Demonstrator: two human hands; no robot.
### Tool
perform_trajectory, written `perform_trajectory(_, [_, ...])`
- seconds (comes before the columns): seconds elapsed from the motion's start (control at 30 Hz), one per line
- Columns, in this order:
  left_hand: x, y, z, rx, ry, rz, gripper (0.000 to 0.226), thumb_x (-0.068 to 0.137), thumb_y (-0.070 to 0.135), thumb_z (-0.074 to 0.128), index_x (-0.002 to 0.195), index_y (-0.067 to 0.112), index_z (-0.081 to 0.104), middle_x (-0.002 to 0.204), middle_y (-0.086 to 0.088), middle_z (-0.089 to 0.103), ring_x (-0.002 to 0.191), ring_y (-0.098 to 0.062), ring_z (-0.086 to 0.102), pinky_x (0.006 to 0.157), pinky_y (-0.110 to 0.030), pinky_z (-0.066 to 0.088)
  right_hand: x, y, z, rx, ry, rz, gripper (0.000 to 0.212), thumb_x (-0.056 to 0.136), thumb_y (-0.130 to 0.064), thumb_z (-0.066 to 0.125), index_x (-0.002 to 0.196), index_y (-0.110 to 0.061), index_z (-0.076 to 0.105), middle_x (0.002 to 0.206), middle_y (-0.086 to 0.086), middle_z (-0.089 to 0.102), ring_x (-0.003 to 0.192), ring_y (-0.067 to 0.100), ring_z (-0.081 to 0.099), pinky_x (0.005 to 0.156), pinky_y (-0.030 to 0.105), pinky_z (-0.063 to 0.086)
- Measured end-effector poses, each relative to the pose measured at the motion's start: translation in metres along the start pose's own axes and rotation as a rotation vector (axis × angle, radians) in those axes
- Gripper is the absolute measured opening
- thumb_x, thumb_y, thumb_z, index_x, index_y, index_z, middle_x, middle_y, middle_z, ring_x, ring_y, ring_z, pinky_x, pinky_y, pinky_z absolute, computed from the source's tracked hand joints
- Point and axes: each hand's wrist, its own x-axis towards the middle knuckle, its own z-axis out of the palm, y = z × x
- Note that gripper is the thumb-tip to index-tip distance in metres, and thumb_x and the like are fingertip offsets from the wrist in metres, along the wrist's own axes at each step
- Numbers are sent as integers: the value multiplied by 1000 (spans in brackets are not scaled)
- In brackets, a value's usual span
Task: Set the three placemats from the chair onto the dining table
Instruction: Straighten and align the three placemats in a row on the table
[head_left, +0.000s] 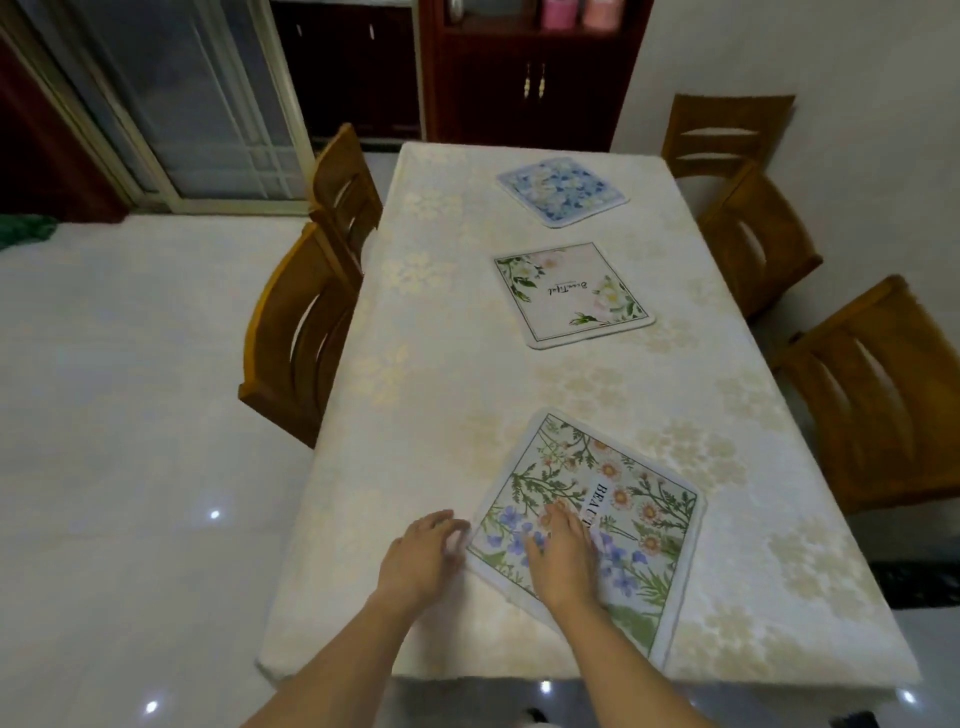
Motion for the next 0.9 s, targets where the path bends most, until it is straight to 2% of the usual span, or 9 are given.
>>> perform_trajectory(0.07, [-3,-21,-30,-100,98,-9,33,98,38,54,130,32,60,135,3,61,121,-18,59,101,-35,48,-4,-39,11,108,44,-26,41,98,-32,61,135,-14,57,135,7,60,125,25,55,102,37,48])
perform_trajectory(0.17, [-17,-65,-91,-209,294,18,24,99,34,54,118,27,68,116,5,70,103,-17,65,89,-34,52,-18,-108,31,132,60,-123,23,97,-27,61,116,-15,66,108,3,68,103,23,64,87,35,52])
perform_trajectory(0.27, [-39,-132,-162,-240,439,22,18,99,34,56,110,29,69,105,6,72,93,-17,67,82,-37,57,-27,-194,58,84,57,-241,20,98,-25,58,111,-15,70,104,2,71,98,21,66,83,33,53])
perform_trajectory(0.37, [-64,-209,-227,-124,576,-4,17,99,35,55,108,30,69,101,8,73,89,-17,67,79,-38,57,-29,-280,89,51,127,-329,23,97,-26,57,110,-16,73,106,2,74,97,21,67,85,31,54])
perform_trajectory(0.43, [-81,-254,-270,-31,637,-46,18,98,33,55,106,27,70,99,6,74,88,-21,68,81,-40,55,-30,-331,107,53,177,-365,23,97,-29,56,109,-18,73,106,1,74,97,22,66,87,34,56])
perform_trajectory(0.57, [-102,-314,-336,18,696,-112,16,97,32,56,104,26,70,99,6,74,88,-24,67,77,-37,52,-28,-410,125,105,234,-429,22,97,-29,57,104,-17,73,100,4,73,94,25,65,83,36,53])
perform_trajectory(0.67, [-102,-345,-359,-26,742,-127,16,97,32,57,103,25,70,102,7,73,92,-23,67,79,-36,50,-16,-461,134,171,259,-463,23,97,-29,57,105,-14,73,101,7,74,95,27,67,83,39,54])
perform_trajectory(0.9, [-70,-393,-412,-137,603,-134,16,95,39,58,101,30,69,100,14,73,96,-18,68,87,-39,54,9,-562,155,157,227,-551,20,96,-28,58,95,-12,71,92,5,73,89,26,67,77,38,53])
